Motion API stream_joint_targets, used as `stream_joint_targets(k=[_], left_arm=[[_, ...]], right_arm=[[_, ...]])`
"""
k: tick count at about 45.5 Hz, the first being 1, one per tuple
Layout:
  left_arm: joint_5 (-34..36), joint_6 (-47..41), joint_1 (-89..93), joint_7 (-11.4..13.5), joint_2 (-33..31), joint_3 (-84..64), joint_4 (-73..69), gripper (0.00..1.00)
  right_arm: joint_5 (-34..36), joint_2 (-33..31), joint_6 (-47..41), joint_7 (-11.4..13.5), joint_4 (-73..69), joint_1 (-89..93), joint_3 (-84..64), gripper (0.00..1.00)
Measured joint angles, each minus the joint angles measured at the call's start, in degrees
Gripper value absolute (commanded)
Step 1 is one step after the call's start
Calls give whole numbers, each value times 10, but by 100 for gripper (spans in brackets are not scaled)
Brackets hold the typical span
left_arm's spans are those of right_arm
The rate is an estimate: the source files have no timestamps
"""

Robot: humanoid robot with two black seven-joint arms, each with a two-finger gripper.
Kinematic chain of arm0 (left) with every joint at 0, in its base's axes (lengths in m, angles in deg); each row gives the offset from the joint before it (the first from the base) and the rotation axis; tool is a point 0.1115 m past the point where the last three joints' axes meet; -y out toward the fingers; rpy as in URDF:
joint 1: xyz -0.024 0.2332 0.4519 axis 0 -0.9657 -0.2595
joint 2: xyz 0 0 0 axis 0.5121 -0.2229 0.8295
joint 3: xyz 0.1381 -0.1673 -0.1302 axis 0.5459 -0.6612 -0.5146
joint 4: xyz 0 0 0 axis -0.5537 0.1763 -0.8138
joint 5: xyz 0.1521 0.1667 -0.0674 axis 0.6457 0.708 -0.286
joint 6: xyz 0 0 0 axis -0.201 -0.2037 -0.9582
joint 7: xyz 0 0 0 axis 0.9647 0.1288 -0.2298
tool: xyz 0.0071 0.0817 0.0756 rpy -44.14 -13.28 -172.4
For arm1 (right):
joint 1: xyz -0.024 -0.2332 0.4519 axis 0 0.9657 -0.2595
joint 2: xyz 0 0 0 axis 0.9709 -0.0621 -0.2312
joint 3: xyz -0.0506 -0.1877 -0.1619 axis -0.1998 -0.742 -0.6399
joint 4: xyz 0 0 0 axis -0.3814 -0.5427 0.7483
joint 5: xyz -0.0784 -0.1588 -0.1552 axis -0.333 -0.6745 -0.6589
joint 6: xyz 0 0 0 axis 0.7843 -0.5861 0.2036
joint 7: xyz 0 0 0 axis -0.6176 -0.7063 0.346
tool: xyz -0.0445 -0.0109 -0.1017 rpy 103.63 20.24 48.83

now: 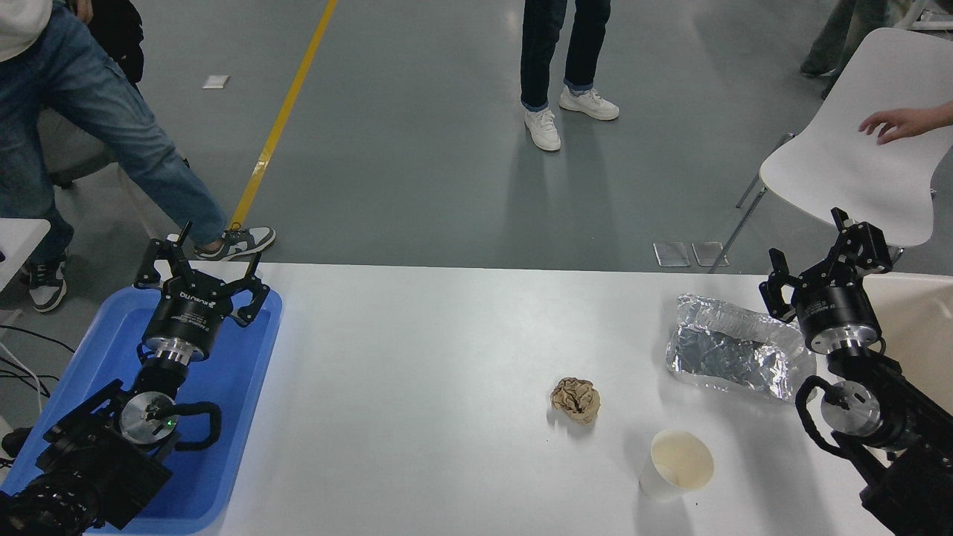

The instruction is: Pick up paper cup place in dustbin

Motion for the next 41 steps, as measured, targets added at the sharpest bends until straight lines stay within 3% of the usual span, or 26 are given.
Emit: stream_joint_targets(k=[41], left_arm=[[0, 0, 0, 0, 0, 0, 0, 100]], right_arm=[[0, 0, 0, 0, 0, 1, 0, 100]])
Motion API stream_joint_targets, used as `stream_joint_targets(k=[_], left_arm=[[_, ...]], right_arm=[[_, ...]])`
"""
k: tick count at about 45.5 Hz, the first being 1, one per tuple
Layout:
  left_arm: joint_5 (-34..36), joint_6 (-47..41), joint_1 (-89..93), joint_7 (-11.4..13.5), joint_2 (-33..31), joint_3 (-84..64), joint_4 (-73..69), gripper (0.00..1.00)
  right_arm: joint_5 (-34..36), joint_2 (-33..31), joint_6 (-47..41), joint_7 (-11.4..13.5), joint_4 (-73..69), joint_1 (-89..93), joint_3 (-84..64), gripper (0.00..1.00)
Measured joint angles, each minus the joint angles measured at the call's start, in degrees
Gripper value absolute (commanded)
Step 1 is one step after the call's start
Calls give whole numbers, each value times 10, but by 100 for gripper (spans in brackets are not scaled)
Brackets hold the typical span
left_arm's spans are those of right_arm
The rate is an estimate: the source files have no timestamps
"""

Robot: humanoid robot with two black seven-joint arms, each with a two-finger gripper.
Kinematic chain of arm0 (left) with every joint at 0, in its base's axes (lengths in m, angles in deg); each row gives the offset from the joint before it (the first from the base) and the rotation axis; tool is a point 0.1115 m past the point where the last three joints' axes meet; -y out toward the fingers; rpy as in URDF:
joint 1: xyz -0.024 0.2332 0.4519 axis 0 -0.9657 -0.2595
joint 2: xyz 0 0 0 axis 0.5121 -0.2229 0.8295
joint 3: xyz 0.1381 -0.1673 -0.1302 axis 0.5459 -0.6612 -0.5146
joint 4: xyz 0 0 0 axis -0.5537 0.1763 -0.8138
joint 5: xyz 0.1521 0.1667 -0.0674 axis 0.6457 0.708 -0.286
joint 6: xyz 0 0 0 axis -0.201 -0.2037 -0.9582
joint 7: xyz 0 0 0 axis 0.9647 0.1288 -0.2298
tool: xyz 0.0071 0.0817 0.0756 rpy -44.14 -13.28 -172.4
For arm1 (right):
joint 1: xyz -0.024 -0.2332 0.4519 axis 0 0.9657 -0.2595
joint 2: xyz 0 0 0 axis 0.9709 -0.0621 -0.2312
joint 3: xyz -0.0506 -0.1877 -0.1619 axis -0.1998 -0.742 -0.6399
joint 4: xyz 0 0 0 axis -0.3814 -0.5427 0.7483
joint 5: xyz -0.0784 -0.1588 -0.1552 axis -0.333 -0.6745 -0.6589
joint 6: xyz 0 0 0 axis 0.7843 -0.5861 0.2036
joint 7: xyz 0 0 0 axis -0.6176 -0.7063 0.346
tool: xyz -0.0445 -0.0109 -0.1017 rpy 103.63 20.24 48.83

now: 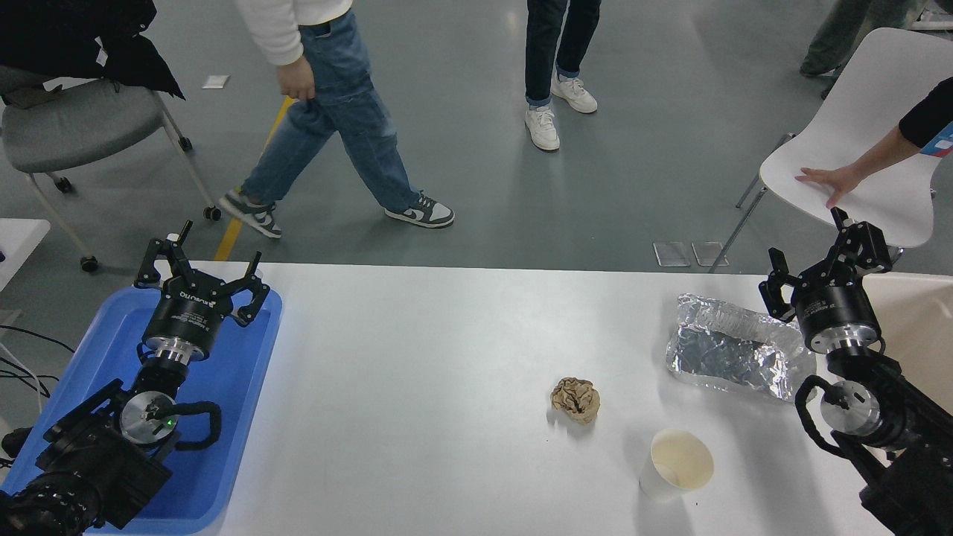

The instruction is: Pick up paper cup place in dustbin

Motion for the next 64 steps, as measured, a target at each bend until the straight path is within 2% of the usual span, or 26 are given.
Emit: stream_joint_targets(k=[64], left_arm=[[0, 0, 0, 0, 0, 0, 0, 100]], right_arm=[[0, -5, 0, 0, 1, 2, 0, 100]])
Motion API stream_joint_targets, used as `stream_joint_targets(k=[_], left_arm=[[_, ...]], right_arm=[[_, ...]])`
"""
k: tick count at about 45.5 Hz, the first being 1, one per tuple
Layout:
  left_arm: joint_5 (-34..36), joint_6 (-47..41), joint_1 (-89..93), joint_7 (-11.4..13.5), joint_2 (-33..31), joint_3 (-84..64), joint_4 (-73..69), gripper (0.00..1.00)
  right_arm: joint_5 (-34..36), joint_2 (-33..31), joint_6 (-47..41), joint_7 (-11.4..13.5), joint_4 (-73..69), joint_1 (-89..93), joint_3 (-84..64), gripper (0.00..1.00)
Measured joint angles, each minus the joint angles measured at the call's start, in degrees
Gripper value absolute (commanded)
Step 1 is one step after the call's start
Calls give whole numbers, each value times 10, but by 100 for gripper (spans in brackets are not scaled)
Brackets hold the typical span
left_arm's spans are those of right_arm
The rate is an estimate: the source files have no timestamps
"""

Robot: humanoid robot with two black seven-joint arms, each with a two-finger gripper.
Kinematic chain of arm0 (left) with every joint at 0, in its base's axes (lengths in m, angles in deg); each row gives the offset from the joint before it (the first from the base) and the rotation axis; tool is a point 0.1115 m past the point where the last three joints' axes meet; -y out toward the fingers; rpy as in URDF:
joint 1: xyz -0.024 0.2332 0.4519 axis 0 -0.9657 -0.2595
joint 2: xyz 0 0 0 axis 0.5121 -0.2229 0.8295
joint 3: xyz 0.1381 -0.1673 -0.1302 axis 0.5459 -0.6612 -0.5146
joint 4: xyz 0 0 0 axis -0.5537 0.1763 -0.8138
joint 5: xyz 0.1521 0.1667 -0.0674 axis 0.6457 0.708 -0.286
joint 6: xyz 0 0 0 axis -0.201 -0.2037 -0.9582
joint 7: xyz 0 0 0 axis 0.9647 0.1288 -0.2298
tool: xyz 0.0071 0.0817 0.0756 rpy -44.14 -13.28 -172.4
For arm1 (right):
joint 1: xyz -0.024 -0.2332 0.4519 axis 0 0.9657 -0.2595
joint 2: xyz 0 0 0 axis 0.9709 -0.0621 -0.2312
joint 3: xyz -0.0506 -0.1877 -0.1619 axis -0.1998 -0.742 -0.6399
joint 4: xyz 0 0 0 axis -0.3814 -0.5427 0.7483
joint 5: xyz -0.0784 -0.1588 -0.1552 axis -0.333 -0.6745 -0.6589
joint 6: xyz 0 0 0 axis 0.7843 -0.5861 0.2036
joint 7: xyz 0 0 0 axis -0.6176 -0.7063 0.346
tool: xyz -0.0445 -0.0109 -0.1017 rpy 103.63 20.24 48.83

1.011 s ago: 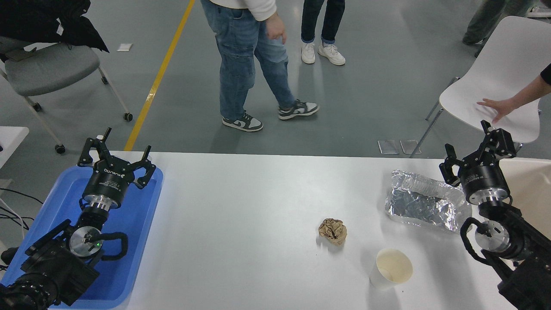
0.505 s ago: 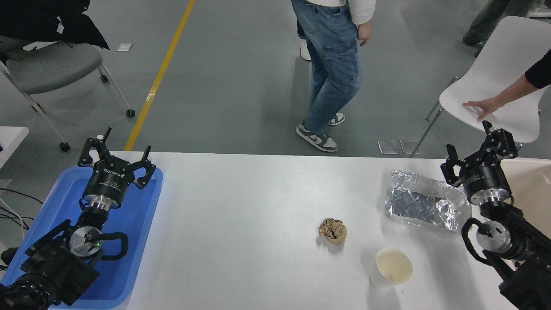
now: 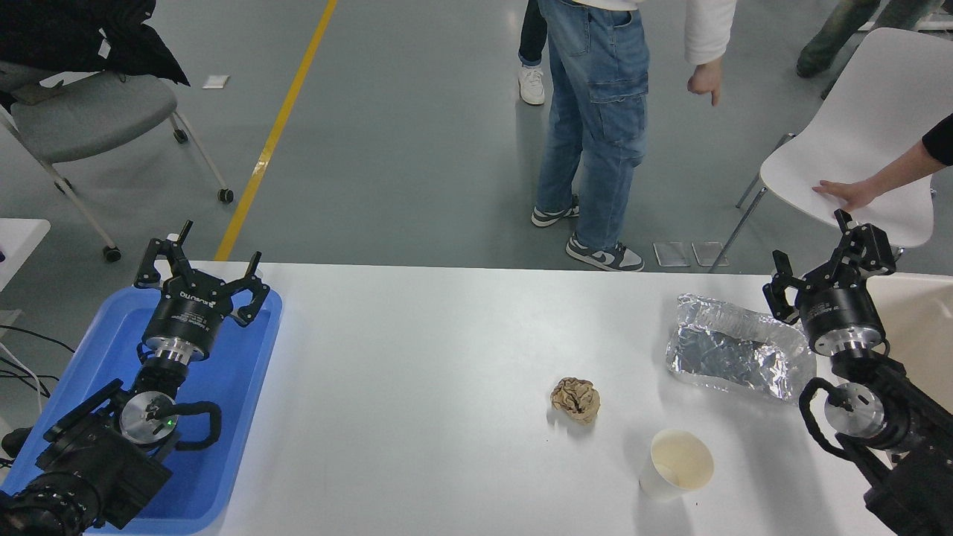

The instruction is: Pick up paper cup place in dustbin

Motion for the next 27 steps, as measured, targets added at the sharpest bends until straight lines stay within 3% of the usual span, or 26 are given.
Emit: stream_joint_targets(k=[14, 27], left_arm=[[0, 0, 0, 0, 0, 0, 0, 100], [0, 0, 0, 0, 0, 0, 0, 100]], right_arm=[[1, -35, 2, 1, 3, -24, -60, 100], [8, -117, 7, 4, 7, -136, -287, 100]])
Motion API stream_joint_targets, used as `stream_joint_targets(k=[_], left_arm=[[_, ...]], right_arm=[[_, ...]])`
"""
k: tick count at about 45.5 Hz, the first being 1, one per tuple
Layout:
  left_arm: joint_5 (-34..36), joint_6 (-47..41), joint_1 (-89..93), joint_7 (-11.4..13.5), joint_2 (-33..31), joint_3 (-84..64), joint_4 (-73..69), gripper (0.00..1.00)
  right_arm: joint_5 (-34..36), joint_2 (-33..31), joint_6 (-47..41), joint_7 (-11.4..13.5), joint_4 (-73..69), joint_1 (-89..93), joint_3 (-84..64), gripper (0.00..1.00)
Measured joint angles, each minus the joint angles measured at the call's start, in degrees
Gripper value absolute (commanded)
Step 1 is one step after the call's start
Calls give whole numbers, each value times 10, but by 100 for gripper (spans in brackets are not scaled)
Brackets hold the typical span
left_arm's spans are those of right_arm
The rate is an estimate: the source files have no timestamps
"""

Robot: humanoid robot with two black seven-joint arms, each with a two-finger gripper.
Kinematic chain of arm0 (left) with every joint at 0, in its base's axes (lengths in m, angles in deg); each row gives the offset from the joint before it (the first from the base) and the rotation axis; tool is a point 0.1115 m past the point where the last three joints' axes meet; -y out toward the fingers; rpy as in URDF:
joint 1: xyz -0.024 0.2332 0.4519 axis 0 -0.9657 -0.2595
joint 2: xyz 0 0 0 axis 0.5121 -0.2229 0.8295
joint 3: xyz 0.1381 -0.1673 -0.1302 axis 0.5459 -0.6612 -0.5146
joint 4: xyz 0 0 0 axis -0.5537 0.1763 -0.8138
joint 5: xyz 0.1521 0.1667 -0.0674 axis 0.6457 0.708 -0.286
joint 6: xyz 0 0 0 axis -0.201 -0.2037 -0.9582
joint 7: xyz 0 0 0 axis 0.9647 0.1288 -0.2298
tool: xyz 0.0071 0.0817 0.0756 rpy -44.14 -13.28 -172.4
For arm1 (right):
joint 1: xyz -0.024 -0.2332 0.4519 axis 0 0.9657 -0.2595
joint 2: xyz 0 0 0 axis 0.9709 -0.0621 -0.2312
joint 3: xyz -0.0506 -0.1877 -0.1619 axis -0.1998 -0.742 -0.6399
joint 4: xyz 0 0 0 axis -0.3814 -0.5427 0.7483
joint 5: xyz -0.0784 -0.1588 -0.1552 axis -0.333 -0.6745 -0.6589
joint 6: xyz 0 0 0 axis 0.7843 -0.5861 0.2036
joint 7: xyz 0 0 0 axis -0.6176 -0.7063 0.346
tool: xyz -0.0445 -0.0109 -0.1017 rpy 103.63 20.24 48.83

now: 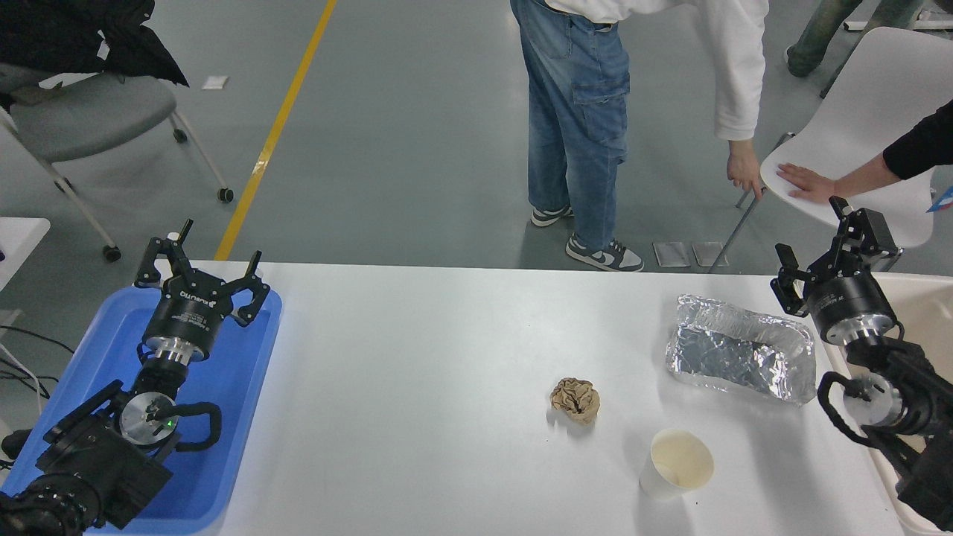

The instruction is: Pick up paper cup place in dustbin

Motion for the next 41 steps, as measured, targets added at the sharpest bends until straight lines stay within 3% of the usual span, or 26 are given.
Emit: stream_joint_targets(k=[14, 31, 41], left_arm=[[0, 0, 0, 0, 0, 0, 0, 100], [0, 0, 0, -1, 0, 0, 0, 100], [0, 0, 0, -1, 0, 0, 0, 100]], right_arm=[[1, -45, -2, 12, 1, -197, -363, 100], [1, 2, -62, 105, -27, -444, -787, 100], [-1, 41, -123, 127, -84, -561, -940, 100]])
